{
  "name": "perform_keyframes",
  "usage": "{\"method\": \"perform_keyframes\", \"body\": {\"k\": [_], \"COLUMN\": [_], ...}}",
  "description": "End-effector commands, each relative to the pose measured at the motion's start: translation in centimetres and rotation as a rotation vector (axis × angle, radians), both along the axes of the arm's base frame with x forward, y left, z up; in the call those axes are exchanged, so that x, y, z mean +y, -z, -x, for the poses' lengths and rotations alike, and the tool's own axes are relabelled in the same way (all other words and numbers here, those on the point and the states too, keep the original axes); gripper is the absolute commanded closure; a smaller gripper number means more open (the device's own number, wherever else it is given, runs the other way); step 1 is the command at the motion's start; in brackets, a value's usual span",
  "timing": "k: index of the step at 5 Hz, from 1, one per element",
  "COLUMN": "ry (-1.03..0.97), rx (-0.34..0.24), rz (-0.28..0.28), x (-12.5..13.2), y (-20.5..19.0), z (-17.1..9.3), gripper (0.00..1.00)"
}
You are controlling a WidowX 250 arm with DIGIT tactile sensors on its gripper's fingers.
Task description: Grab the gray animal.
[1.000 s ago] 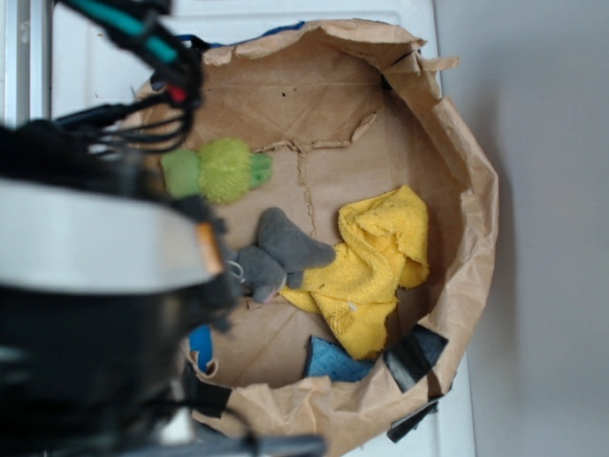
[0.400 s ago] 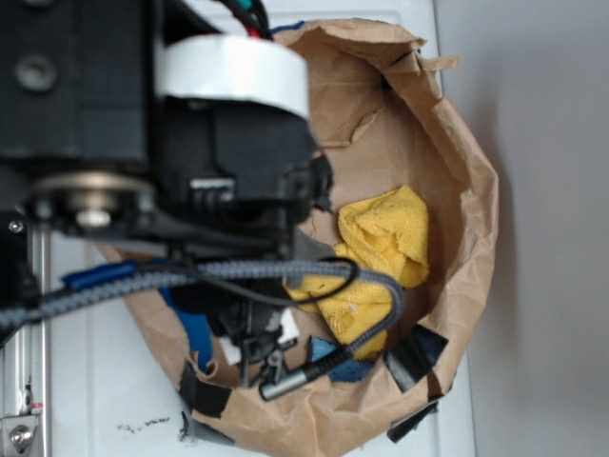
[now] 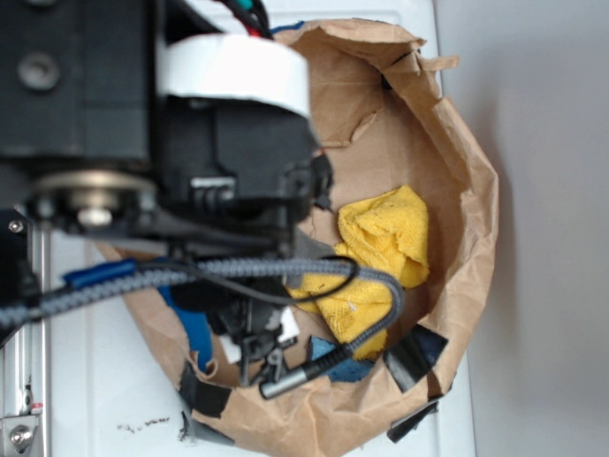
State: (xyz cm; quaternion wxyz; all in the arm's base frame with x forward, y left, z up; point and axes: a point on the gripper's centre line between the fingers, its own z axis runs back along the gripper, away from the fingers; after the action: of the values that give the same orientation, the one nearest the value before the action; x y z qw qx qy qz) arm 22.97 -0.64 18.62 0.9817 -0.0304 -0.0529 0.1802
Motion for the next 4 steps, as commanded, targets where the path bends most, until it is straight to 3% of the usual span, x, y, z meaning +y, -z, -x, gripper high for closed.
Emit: {"method": "perform_keyframes", "body": {"k": [1,3,4], "ry": [-0.015,-0.054,-0.063], "rx": [-0.023,-0.018,0.012], "rz": [-0.002,-0.099,-0.077], "x": [0.8,0.3,0.6], "y": [-0.6,4.6,6.2], "z": [-0.1,-1.6,-2.2], "gripper": [0.0,0.0,0.0]}}
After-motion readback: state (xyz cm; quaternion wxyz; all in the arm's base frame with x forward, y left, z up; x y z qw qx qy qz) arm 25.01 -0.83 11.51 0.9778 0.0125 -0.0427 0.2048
